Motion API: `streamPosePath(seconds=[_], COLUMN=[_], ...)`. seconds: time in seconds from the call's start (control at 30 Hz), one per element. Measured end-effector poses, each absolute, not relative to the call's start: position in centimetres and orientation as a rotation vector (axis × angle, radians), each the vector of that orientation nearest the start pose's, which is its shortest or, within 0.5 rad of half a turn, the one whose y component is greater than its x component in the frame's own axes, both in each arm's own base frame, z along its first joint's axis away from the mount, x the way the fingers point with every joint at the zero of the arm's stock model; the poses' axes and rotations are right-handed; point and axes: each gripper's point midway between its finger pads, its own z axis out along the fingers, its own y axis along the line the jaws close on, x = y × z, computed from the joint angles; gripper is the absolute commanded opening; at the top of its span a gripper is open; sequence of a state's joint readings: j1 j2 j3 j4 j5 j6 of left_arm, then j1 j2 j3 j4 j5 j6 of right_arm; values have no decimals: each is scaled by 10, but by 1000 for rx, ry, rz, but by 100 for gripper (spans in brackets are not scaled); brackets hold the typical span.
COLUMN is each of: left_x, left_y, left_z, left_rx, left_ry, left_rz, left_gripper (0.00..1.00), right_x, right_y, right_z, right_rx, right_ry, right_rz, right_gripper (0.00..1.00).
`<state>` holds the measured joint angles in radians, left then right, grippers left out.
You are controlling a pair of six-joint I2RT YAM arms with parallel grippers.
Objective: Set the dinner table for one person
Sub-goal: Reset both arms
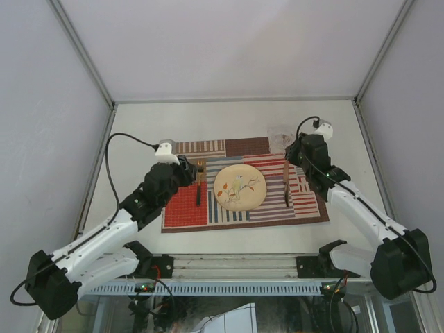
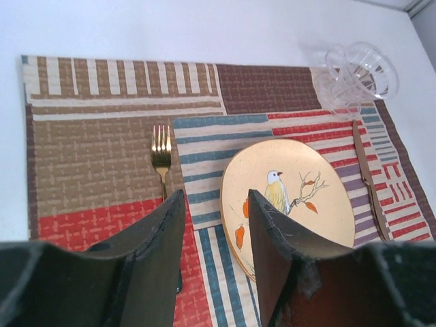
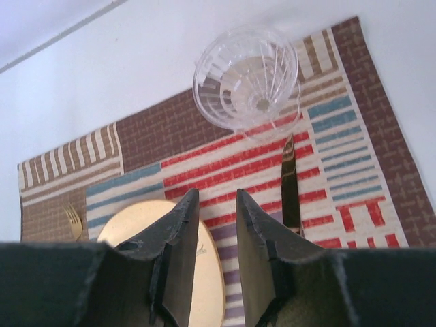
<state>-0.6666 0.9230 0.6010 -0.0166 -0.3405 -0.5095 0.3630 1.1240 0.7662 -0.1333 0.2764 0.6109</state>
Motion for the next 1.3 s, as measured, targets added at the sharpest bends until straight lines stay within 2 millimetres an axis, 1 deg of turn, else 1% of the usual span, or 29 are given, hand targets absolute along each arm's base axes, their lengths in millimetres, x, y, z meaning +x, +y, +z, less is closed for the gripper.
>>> streamPosePath(seconds=[0.1,0.2,0.27,0.37,0.43,0.53,0.63,0.73,0.83,0.9,0.97,1.1,1.23,1.3], left_x=[282,279,278,274,271,266,262,260,261,261,261,262,267,269], left_y=[-169,-164,-163,-161,-159,-156,-154,-152,-151,-149,-147,-140,-136,-135], left_z=[198,204,205,199,192,187,193,200,199,197,197,204,215,214], left_rx=[-74,-71,-72,-69,-65,-61,-64,-69,-73,-71,-62,-65,-87,-101], left_ry=[1883,1867,1863,1874,1889,1896,1879,1857,1857,1864,1862,1830,1774,1756], left_rz=[-470,-465,-468,-464,-458,-458,-470,-481,-474,-460,-444,-411,-404,-403], left_gripper=[47,47,47,47,47,47,48,48,49,51,54,57,57,57], right_x=[360,380,391,403,408,410,406,399,388,383,379,359,336,324], right_y=[99,90,85,80,77,71,65,58,49,49,53,74,102,118], right_z=[178,194,205,219,220,213,200,182,162,158,163,187,218,228], right_rx=[433,454,466,476,484,497,512,536,567,559,527,378,161,63], right_ry=[2018,2003,1986,1969,1971,1998,2028,2055,2089,2092,2067,1985,1891,1849], right_rz=[313,301,302,307,305,291,277,287,304,336,383,490,539,558], right_gripper=[27,27,27,27,27,26,26,26,26,26,27,27,28,28])
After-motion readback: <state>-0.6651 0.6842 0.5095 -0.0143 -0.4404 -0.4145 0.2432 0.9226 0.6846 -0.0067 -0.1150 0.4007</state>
